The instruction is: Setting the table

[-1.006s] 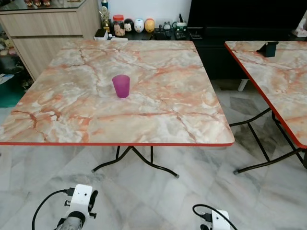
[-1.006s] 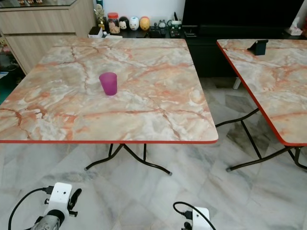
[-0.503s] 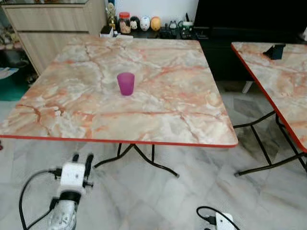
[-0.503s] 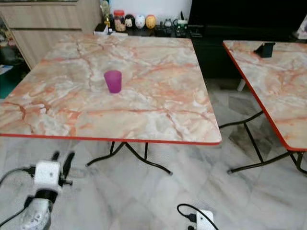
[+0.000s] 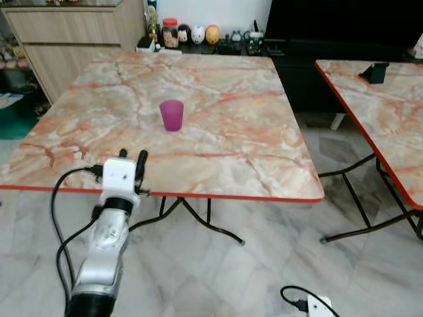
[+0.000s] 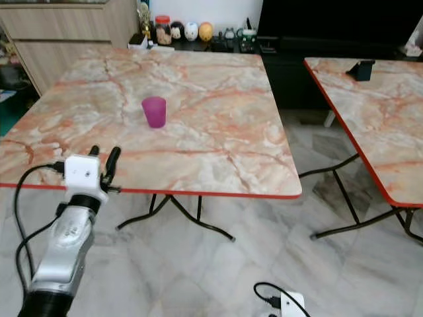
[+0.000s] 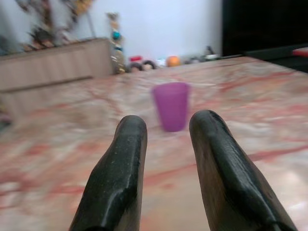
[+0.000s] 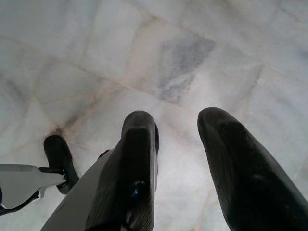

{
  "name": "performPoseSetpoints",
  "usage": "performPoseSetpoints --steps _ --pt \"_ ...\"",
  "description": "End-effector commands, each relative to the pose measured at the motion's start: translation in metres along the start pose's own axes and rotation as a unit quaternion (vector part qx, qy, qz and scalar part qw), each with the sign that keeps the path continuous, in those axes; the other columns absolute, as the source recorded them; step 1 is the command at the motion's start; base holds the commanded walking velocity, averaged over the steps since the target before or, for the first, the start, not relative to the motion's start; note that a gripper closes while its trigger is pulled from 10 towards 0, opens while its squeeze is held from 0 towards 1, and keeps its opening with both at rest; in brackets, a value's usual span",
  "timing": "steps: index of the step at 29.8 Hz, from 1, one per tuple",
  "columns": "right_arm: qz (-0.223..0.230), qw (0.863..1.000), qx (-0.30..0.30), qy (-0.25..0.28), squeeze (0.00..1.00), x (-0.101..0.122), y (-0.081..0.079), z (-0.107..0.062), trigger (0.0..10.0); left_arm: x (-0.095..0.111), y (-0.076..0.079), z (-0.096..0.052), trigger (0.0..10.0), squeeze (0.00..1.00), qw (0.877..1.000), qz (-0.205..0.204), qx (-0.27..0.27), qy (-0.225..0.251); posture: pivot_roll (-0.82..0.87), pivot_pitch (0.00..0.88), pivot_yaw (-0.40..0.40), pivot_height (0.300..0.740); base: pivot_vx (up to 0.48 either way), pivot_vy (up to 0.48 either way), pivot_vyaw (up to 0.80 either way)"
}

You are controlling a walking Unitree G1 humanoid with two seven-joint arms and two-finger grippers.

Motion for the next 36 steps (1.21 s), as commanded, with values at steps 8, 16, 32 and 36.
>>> performPoseSetpoints --steps 8,16,32,36 --pt "0.0 1.0 0.003 0.006 0.0 0.0 -0.007 0.0 10.0 0.0 0.02 0.012 10.0 0.0 0.998 -0.057 -0.028 -0.02 0.07 0.0 -0.03 0.731 0.0 0.0 0.0" --pt "-0.003 1.0 0.002 0.009 0.0 0.0 -0.001 0.0 10.0 -0.002 0.016 0.008 10.0 0.0 0.998 -0.057 -0.025 -0.022 0.07 0.0 -0.035 0.731 0.181 0.0 0.0" --pt "-0.004 1.0 0.003 0.002 0.0 -0.004 0.001 -0.001 10.0 -0.003 0.011 0.007 10.0 0.0 0.997 -0.068 -0.015 -0.029 0.08 0.0 -0.032 0.731 0.018 0.0 0.0" --pt "-0.006 1.0 0.008 0.006 0.0 0.002 -0.008 0.0 10.0 0.0 0.009 0.01 10.0 0.0 0.997 -0.067 -0.01 -0.019 0.07 0.0 -0.029 0.731 0.0 0.0 0.0"
Point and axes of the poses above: a point about 5 cm out from each wrist's last joint towards the gripper, its own z axis pointing out of the wrist towards the gripper, its own x axis along the axis of the wrist's last joint, y = z × x, the point moved 1 cm from there along z, pointing out of the wrist towards the gripper, and after that the axes turned 14 degrees about -z, right-handed, at the moved point
